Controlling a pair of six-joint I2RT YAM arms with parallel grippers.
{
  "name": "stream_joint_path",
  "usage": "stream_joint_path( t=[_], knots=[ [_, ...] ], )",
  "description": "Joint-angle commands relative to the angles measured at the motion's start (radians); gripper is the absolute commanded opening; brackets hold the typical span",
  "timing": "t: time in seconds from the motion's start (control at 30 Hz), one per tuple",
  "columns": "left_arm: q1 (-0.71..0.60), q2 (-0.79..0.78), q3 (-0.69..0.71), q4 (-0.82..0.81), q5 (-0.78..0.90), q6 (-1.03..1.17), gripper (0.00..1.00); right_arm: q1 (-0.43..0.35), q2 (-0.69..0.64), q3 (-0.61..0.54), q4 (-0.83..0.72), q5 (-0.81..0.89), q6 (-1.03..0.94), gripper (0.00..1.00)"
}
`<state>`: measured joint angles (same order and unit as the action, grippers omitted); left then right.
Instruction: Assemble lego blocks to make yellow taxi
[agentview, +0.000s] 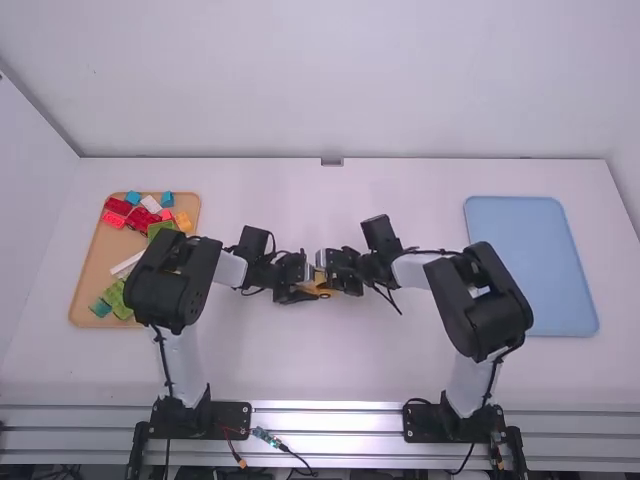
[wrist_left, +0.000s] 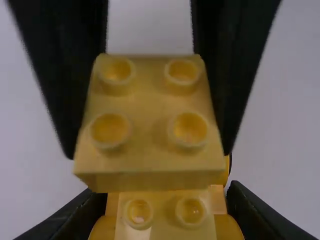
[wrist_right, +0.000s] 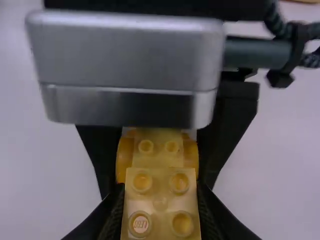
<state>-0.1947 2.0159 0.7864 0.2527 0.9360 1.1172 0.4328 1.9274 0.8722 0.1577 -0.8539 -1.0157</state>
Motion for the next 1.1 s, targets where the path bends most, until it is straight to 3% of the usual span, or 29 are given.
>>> stream_joint_path(
  t=[0.0,0.73,1.07],
  knots=[
    [-0.002,0.014,0.005,0.001,-0.029,-0.019,0.42,0.004,-0.02,-0.029,0.019,-0.012,0.041,0.0],
    [-0.003,0.014,0.005,-0.016,0.002,-0.009,0.43,0.007,-0.02,-0.058,0.048,0.039,0.084,0.0],
    [-0.003,0.014,0.005,-0.06,0.042,0.093,0.41,0.011,-0.018,-0.061,0.057,0.036,0.084,0.0]
  ],
)
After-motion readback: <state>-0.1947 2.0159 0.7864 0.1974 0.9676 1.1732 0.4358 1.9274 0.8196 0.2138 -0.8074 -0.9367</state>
